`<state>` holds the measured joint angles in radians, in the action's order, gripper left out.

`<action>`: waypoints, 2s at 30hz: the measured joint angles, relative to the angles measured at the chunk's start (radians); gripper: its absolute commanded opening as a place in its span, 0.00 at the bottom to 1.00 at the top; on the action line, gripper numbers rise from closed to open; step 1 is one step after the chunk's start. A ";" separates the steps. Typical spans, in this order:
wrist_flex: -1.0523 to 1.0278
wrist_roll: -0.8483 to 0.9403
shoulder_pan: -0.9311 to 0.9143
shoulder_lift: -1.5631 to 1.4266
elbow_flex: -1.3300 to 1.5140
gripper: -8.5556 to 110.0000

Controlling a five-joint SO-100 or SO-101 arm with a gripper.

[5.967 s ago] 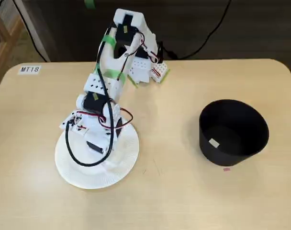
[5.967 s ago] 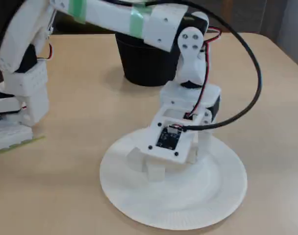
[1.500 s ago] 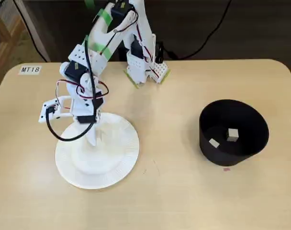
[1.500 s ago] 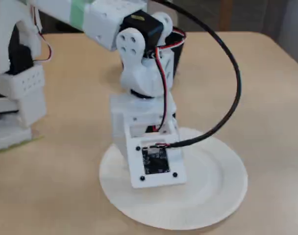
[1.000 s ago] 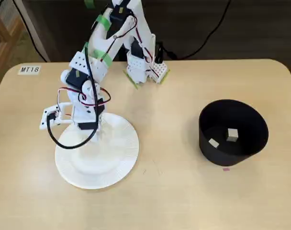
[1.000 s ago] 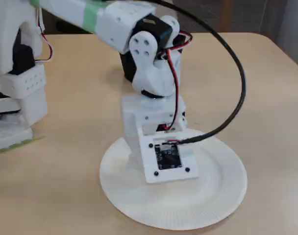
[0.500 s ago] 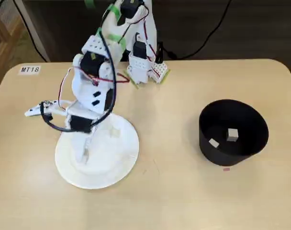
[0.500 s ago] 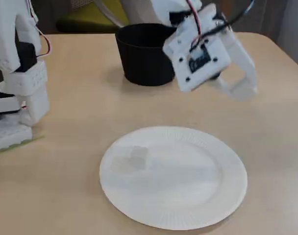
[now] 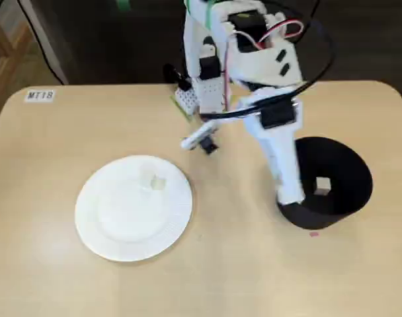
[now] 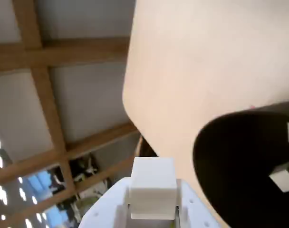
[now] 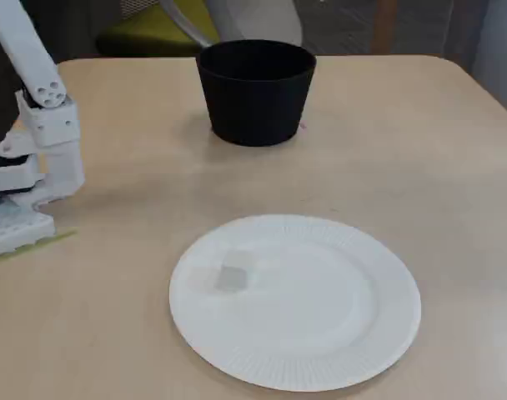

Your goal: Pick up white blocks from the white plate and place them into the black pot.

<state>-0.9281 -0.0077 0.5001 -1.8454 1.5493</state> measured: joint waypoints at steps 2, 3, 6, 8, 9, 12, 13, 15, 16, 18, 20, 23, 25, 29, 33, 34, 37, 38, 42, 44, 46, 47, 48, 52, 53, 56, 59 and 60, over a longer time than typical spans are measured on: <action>-0.044 0.023 0.040 0.000 0.000 0.05; -0.071 0.029 0.057 0.006 0.000 0.05; -0.132 0.052 0.103 0.046 0.000 0.05; -0.163 0.063 0.121 0.074 0.000 0.05; -0.178 0.064 0.127 0.083 0.000 0.05; -0.216 0.071 0.130 0.100 0.000 0.05; -0.230 0.071 0.130 0.104 0.000 0.05; -0.245 0.072 0.130 0.115 0.000 0.05; -0.250 0.077 0.130 0.120 0.000 0.05; -0.252 0.081 0.130 0.121 0.000 0.12; -0.252 0.089 0.130 0.121 0.000 0.30; -0.252 0.132 0.132 0.121 0.000 0.41; -0.252 0.149 0.132 0.121 0.000 0.41; -0.242 0.166 0.130 0.121 0.000 0.30; -0.238 0.160 0.112 0.121 0.000 0.05; -0.239 0.153 0.091 0.115 0.000 0.05; -0.270 0.167 -0.011 0.061 0.000 0.05; -0.284 0.176 -0.060 0.041 0.000 0.05; -0.387 0.209 -0.307 0.009 0.000 0.05; -0.456 0.227 -0.451 0.023 -0.002 0.05; -0.523 0.250 -0.580 0.063 -0.002 0.05; -0.558 0.267 -0.638 0.087 -0.002 0.05; -0.581 0.284 -0.692 0.110 -0.002 0.05; -0.606 0.342 -0.851 0.144 0.044 0.05; -0.597 0.347 -0.874 0.144 0.064 0.05; -0.537 0.342 -0.931 0.126 0.144 0.05; -0.508 0.305 -0.960 0.089 0.198 0.05; -0.500 0.287 -0.965 0.075 0.213 0.05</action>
<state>-1.4281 0.2792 -0.4648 -1.7702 1.7625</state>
